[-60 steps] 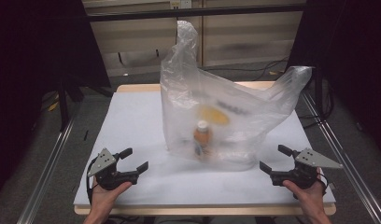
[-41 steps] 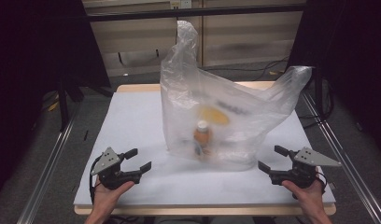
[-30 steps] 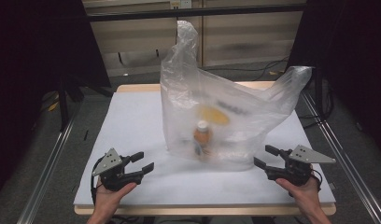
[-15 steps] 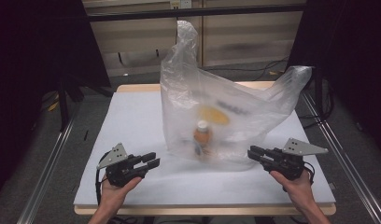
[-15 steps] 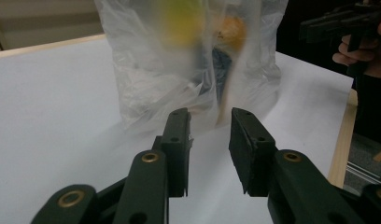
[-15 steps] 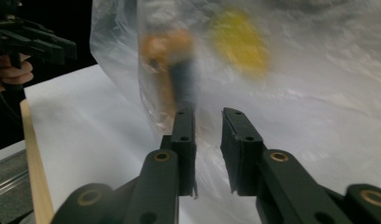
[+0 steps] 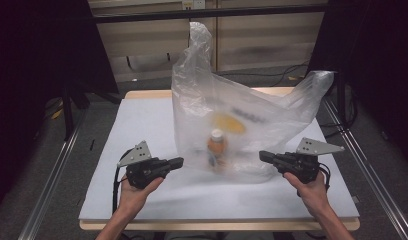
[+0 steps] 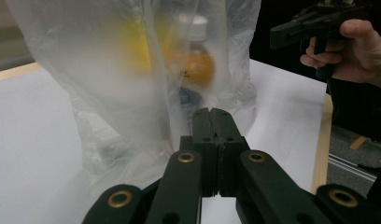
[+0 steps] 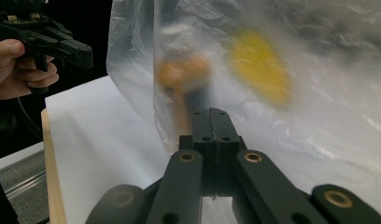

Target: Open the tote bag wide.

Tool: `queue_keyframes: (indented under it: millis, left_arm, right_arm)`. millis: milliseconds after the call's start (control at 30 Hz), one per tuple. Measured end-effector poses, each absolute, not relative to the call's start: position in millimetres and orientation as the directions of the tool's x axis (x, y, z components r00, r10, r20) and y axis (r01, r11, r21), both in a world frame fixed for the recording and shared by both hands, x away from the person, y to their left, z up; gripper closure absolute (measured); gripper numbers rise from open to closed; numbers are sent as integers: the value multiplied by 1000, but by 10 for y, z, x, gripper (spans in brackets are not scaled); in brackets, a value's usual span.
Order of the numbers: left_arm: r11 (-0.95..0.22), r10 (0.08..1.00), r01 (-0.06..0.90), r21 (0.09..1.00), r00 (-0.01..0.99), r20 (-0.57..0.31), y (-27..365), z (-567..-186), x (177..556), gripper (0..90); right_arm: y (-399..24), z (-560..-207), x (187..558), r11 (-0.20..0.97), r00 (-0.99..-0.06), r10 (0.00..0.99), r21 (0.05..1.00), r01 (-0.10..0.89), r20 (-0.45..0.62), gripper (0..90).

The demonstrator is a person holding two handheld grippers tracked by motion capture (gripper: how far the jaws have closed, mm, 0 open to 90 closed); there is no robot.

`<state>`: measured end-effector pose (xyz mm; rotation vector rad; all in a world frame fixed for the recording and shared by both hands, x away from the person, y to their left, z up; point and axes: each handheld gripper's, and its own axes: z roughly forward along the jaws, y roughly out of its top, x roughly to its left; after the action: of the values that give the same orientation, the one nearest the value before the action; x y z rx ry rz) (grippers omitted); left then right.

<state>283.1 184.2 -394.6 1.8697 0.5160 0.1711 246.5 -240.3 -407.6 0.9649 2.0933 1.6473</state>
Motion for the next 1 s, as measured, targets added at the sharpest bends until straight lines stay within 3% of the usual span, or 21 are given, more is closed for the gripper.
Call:
queue_keyframes:
  millis: [233,1000]
  left_arm:
    - [-316,431,241,918,898,-87,1683,-3810,2901,900]
    - [-276,361,170,946,931,-62,1239,-3151,3169,900]
  right_arm:
    - [-2329,-3912,2566,123,-729,664,937,326,166,900]
    - [-2176,-3242,2879,129,-746,656,957,259,114,900]
